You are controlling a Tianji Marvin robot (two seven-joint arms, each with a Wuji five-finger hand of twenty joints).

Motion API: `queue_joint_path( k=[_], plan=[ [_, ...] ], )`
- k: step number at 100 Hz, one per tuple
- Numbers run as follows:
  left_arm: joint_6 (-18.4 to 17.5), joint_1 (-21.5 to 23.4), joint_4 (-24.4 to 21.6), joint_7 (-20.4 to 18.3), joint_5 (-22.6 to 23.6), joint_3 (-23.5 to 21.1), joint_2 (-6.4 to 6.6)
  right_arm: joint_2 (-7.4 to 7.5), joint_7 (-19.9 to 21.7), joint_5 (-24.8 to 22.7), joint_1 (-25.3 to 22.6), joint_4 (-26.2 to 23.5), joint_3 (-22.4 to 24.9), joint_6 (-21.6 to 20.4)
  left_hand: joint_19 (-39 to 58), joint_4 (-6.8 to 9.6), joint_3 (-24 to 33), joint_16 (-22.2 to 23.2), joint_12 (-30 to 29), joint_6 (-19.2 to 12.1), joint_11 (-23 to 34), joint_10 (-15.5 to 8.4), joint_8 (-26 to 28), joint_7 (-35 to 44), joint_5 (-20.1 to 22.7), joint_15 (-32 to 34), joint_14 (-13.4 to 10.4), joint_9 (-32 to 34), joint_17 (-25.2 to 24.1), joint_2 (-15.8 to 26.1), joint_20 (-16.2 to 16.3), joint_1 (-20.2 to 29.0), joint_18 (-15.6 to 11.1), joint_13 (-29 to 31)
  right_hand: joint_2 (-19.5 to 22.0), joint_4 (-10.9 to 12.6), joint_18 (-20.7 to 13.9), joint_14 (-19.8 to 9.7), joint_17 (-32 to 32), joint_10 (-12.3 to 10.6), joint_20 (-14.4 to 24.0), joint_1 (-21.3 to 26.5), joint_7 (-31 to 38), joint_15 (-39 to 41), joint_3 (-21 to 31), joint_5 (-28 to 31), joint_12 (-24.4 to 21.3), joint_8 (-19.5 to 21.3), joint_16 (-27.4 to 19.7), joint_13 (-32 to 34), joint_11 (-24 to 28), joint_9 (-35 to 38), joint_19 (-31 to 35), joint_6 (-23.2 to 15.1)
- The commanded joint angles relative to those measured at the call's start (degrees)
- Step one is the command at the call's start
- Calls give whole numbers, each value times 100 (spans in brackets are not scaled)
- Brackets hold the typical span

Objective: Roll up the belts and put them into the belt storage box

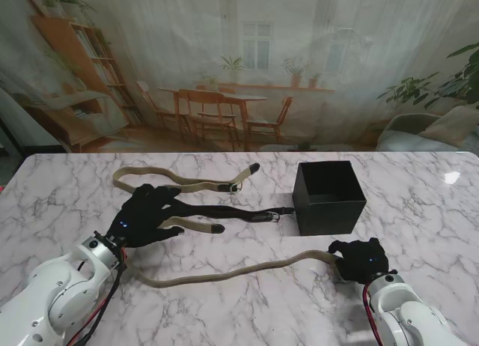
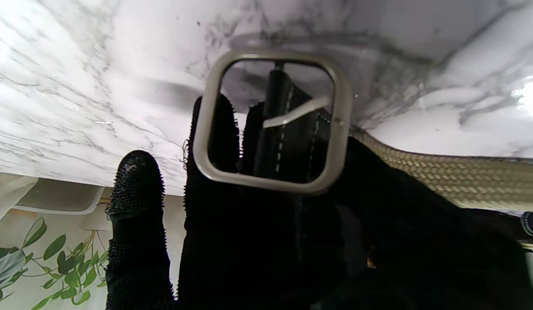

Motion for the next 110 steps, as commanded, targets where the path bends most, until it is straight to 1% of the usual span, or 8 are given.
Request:
queue_joint_path(
  k=[1,20,39,57,71,84,94,110],
  plan=[
    [13,39,9,-57,21,1,-18,-19,36,28,22,34,-24,-9,63,75,-111,-35,-32,117,-126,81,-53,-86,-43,-129,59,152,-14,298,-38,58,204,69,212,220,-8,11,118,-66,54,192,-58,347,299,-456,-53,-211,131,333,295,512,191,-198],
    [-1,30,33,-12,19,-6,-21,-54,-216,235,107,171,-124,7,69,76,-114,-31,-29,117,-119,77,-59,-92,-57,-124,70,162,-15,304,-36,71,209,77,240,236,10,136,528,-18,-41,305,231,637,481,-1587,-90,-292,128,747,415,925,472,-1155],
    [1,-12,65,-20,1,30,-21,-51,-245,270,77,189,-53,-174,75,77,-114,-29,-28,128,-117,72,-66,-103,-85,-122,61,151,-15,305,-35,83,204,82,392,170,154,169,492,26,-188,562,654,509,447,-1443,-219,-213,13,667,149,844,426,-2181],
    [4,-34,83,-33,-10,53,-20,-54,-171,430,13,160,85,-488,82,78,-114,-27,-25,125,-109,67,-68,-101,-87,-121,57,157,-15,305,-34,95,208,82,556,121,361,175,328,63,-243,770,481,348,376,-1067,-231,-305,-45,548,-50,695,261,-2265],
    [13,-33,87,-14,-19,52,-24,-69,-147,562,-11,165,144,-539,83,79,-110,-25,-23,130,-101,69,-69,-99,-89,-118,59,165,-18,305,-36,111,204,90,557,119,315,150,453,-5,-229,693,148,239,324,-2175,-274,-463,-86,462,-196,569,281,-1787],
    [9,-46,97,-13,-18,65,-22,-96,-349,710,19,276,130,-654,84,81,-109,-23,-21,130,-95,66,-71,-98,-94,-113,64,177,-17,299,-37,126,219,103,578,169,360,206,441,69,-231,791,140,-43,304,-2530,-460,-569,-191,169,-534,203,257,-1678],
    [1,-59,106,-13,-22,77,-22,-107,-404,836,40,341,136,-820,87,81,-110,-21,-20,133,-90,57,-72,-98,-100,-109,54,187,-14,302,-37,134,215,112,582,161,451,226,269,83,-234,843,411,-210,382,-2277,-507,-519,-220,-57,-630,-94,136,-1982],
    [-15,-75,123,0,-27,94,-22,-99,-312,943,40,362,189,-1087,97,83,-107,-16,-15,134,-76,51,-73,-95,-108,-98,51,212,-2,295,-35,158,220,142,458,-84,642,236,24,116,-192,938,1196,-242,645,-737,-428,-129,-170,-135,-637,-198,-95,-2376]
  ],
)
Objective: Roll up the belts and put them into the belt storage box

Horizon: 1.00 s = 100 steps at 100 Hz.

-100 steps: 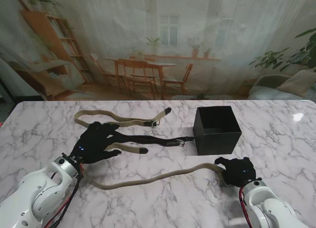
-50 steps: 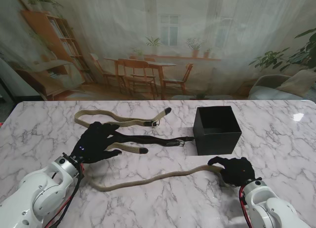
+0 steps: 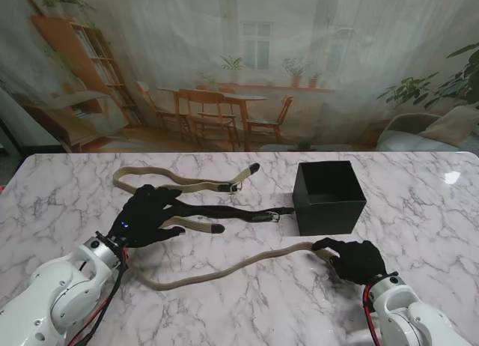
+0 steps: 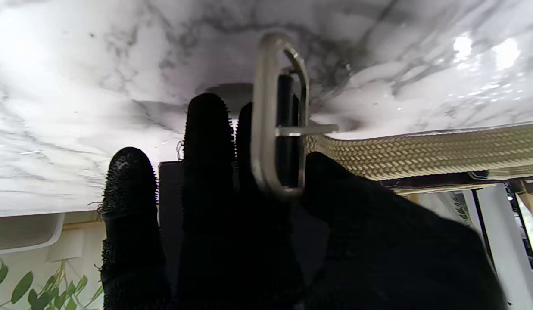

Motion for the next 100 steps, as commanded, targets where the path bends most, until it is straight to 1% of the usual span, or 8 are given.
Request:
queue_joint_path(
  k=[1,11,23,30,37,62,84,100],
  plan=[
    [-9,-12,23,-59,-16,26,-14,1,104,24,-17,5,16,-24,98,83,-105,-16,-15,128,-73,52,-73,-95,-108,-99,49,80,-18,298,-35,89,156,64,46,-59,347,65,-135,-103,-7,333,328,-147,428,528,57,214,-7,-41,-98,-76,-105,-417],
    [-16,-23,33,-51,-17,39,-14,3,151,65,-7,20,20,-83,100,83,-106,-15,-14,120,-68,55,-71,-87,-102,-99,50,84,-23,300,-36,96,160,66,23,-26,379,55,-153,-98,85,306,385,-119,484,1762,98,354,28,0,-122,27,-181,45],
    [-22,-32,39,-65,-21,53,-12,-2,212,134,-12,11,21,-65,97,81,-116,-13,-13,123,-65,50,-69,-79,-93,-98,54,89,-30,306,-39,77,166,71,-389,-528,209,-138,-85,-256,155,-18,1165,-137,-186,1884,-125,-671,-13,122,-246,374,-176,1999],
    [-23,-35,40,-76,-24,60,-12,7,345,136,-60,-76,61,-50,92,82,-114,-14,-15,129,-68,53,-70,-80,-101,-102,50,85,-39,308,-42,70,169,65,-464,-417,81,-372,-193,-417,102,-957,764,-323,-306,2130,-289,26,-160,75,-434,375,-197,2557],
    [-24,-41,43,-81,-29,68,-11,15,373,84,-93,-124,92,-57,90,81,-117,-15,-15,128,-67,57,-72,-82,-104,-103,53,86,-43,309,-44,59,167,65,-401,79,29,-466,-238,-480,76,-1812,-155,-356,-260,2391,-389,816,-238,67,-521,371,-177,2796],
    [-13,-55,50,-102,-38,88,-11,71,1179,140,-345,-586,410,-289,80,82,-115,-14,-16,128,-71,51,-76,-86,-109,-107,50,81,-52,314,-50,45,174,63,-495,99,-643,-863,-543,-628,15,-2819,-980,-894,-862,1791,-917,1108,-760,-338,-1166,6,-138,3481],
    [-7,-66,54,-114,-41,101,-10,162,2205,167,-590,-1111,757,-575,77,82,-112,-14,-16,119,-71,51,-76,-86,-107,-108,48,86,-52,314,-53,46,174,63,-973,181,-971,-1304,-910,-847,-190,-2324,-1559,-1475,-1870,891,-1536,1016,-1423,-1145,-1721,-802,-504,3615],
    [0,-69,54,-120,-40,104,-9,217,2683,14,-654,-1304,870,-655,72,83,-111,-15,-16,129,-73,54,-76,-86,-106,-110,49,82,-56,310,-55,55,168,59,-1553,495,-1249,-1578,-1009,-1081,-267,-1554,-1726,-1599,-687,368,-1727,1010,-1758,-1599,-1992,-1219,-714,3529]
  ],
)
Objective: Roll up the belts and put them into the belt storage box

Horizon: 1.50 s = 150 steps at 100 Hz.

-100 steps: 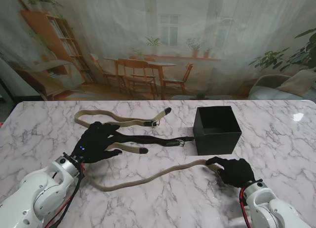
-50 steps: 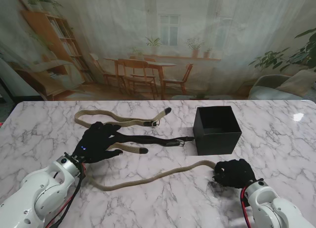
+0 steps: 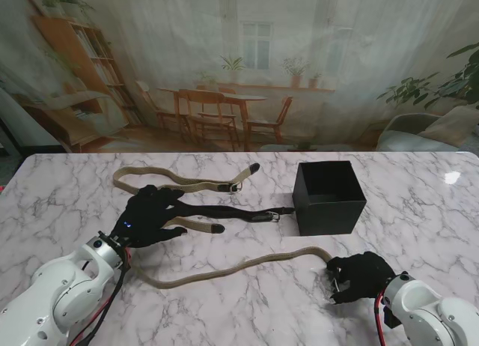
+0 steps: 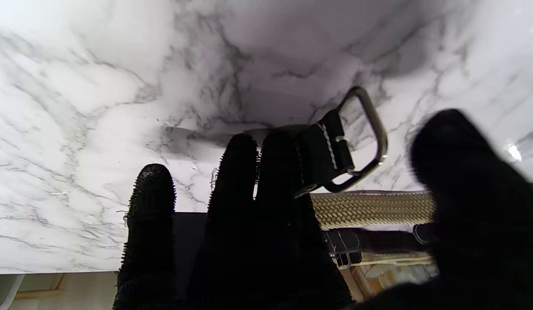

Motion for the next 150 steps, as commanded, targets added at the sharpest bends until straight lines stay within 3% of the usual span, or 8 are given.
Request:
queue_joint_path(
  k=[1,17,52,69,79,89,110,150],
  plan=[
    [8,-7,16,-93,-10,21,-10,48,-6,-87,-42,-25,2,-14,72,82,-112,-15,-17,129,-73,53,-75,-85,-105,-110,46,79,-57,308,-54,32,165,58,-360,181,-178,-411,-104,-272,-96,279,-44,-251,766,-267,-115,21,-212,-255,-208,-195,-121,228],
    [15,-11,13,-108,-6,27,-8,60,13,-296,-27,-15,-19,-13,70,83,-108,-16,-17,128,-73,48,-74,-81,-100,-111,56,83,-55,302,-54,45,169,60,-251,349,-407,-588,-104,-503,-170,1195,-110,-288,2361,-532,-169,14,-267,-330,-332,-323,-214,18],
    [24,-17,14,-126,5,35,-5,82,248,-385,-24,-63,-52,73,66,83,-107,-14,-16,117,-69,53,-72,-76,-97,-105,57,91,-46,302,-56,67,169,71,515,270,-459,-281,-395,-521,-283,1914,-470,-424,2352,-1175,-250,-116,-305,-787,-575,-1009,-437,-165],
    [24,-17,15,-126,13,35,-3,62,-380,-806,53,134,-182,49,68,85,-100,-14,-15,120,-65,53,-70,-68,-88,-104,53,97,-44,297,-55,102,168,72,489,145,-570,-430,241,-826,-12,2178,-115,-26,2998,-629,-56,74,-32,65,-97,-301,56,-921],
    [12,-24,22,-127,15,39,-2,54,-792,-921,163,331,-322,53,65,83,-106,-15,-16,117,-65,49,-72,-69,-95,-103,55,96,-44,298,-57,98,170,75,40,-383,-668,-460,609,-809,8,2084,529,131,2669,-176,-11,79,190,575,46,282,407,-1168],
    [11,-28,25,-138,10,45,-1,56,-1111,-1006,270,515,-432,-13,64,83,-107,-16,-15,114,-63,56,-72,-68,-93,-105,60,97,-44,299,-58,100,173,70,-398,-751,-610,-311,805,-616,-79,1513,1155,257,1694,493,143,69,297,827,-116,678,547,-1398],
    [9,-33,32,-134,6,53,-2,45,-1361,-943,379,676,-601,35,59,82,-110,-16,-20,121,-75,59,-72,-66,-94,-106,54,53,-52,304,-59,91,165,62,-270,-949,345,746,473,645,24,866,3348,395,1073,1287,759,169,888,457,521,-517,477,-2571],
    [9,-52,48,-137,3,78,0,0,-1677,-634,496,913,-786,148,40,81,-111,-16,-24,121,-83,66,-61,-41,-54,-109,48,8,-70,303,-65,81,172,47,-340,-950,762,1277,379,1593,105,913,3493,-99,1387,1897,263,-64,567,-657,331,-2225,233,-1826]
  ],
)
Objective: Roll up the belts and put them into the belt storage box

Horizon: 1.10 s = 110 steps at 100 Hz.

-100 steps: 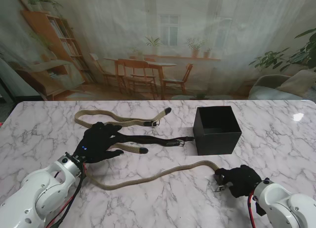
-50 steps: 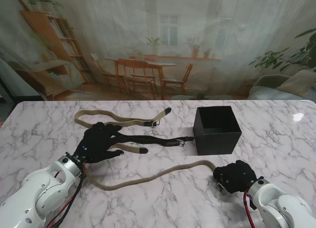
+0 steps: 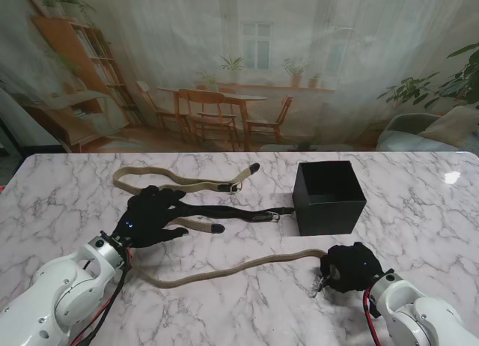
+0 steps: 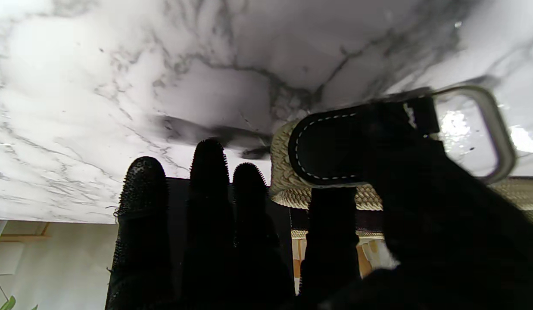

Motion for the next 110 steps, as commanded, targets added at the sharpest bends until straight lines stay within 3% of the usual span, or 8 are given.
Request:
queue_joint_path(
  k=[1,16,37,65,82,87,95,110],
  plan=[
    [2,-10,22,-85,-3,23,-3,-32,-3,-22,5,111,-50,39,40,81,-110,-16,-24,120,-83,66,-60,-40,-54,-109,47,7,-70,302,-65,79,170,47,-41,-114,317,16,14,258,10,30,454,-253,224,449,-169,-118,-165,-88,-109,-220,-61,278],
    [0,-13,27,-81,-6,26,-4,-43,-67,45,34,157,-96,66,24,80,-110,-19,-27,114,-88,65,-54,-29,-40,-116,48,-12,-82,304,-71,72,173,26,-54,-123,350,89,-22,448,-28,74,586,-239,324,717,-250,-277,-205,-126,-168,-237,-82,413],
    [-1,-26,36,-85,-8,41,-3,-78,-312,228,97,289,-169,62,9,79,-113,-20,-28,112,-93,77,-46,-12,-13,-117,50,-21,-82,298,-75,69,172,22,26,-181,-30,-255,96,-443,-92,345,700,-118,336,-8,-4,117,-171,448,422,1504,-37,439],
    [-9,-45,49,-95,-8,61,0,-103,-667,278,182,459,-248,-31,1,81,-104,-18,-27,104,-92,79,-36,9,12,-113,42,-17,-81,292,-73,87,174,28,47,-195,-478,-740,282,-976,-62,517,695,201,478,-733,1946,388,6,934,1582,2881,234,326],
    [-16,-50,56,-77,-4,66,0,-109,-870,245,235,561,-306,-64,-2,79,-110,-18,-25,106,-89,66,-39,2,-8,-112,45,-14,-78,288,-71,81,176,34,265,32,-220,-885,446,-1231,33,329,-2137,565,675,-1717,1706,-260,334,1477,2144,3343,351,831],
    [-16,-50,57,-74,-4,67,-1,-115,-946,247,257,600,-335,-61,-6,80,-108,-17,-25,111,-88,66,-40,0,-12,-112,49,-15,-81,287,-72,84,172,31,293,114,-96,-793,499,-1167,84,328,-2142,668,710,-2392,1617,-935,414,1653,2101,3491,375,530],
    [-16,-49,57,-67,-1,67,-1,-123,-1054,253,287,652,-384,-26,-8,80,-106,-17,-25,110,-88,66,-43,-7,-26,-112,42,-18,-79,290,-73,90,174,30,446,315,71,-602,636,-1057,135,357,-2065,883,752,-3096,1532,-1061,519,1960,2058,3671,460,-160],
    [-22,-52,62,-52,1,70,-1,-145,-1204,323,342,743,-464,12,-10,80,-108,-16,-23,113,-82,61,-48,-15,-37,-109,46,-8,-77,285,-72,92,181,38,749,610,240,-428,789,-887,155,542,-1859,1083,754,-3112,1492,-1122,624,2196,2088,3797,533,-1133]
  ],
)
